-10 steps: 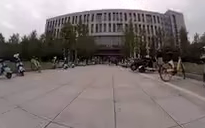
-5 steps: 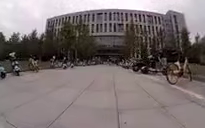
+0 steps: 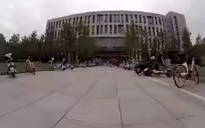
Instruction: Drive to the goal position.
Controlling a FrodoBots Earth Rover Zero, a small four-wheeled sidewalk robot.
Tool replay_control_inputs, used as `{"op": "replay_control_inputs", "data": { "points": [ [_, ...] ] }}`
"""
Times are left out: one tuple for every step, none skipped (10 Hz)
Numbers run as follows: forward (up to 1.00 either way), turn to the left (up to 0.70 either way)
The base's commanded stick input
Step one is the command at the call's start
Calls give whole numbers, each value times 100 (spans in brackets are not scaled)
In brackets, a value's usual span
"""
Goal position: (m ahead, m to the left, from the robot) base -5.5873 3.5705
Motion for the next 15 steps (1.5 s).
{"op": "replay_control_inputs", "data": {
  "points": [
    [70,0],
    [70,0],
    [70,0],
    [70,0],
    [70,0],
    [70,0],
    [70,0],
    [70,0],
    [70,0],
    [70,0],
    [70,0],
    [70,0],
    [70,0],
    [70,0],
    [70,0]
  ]
}}
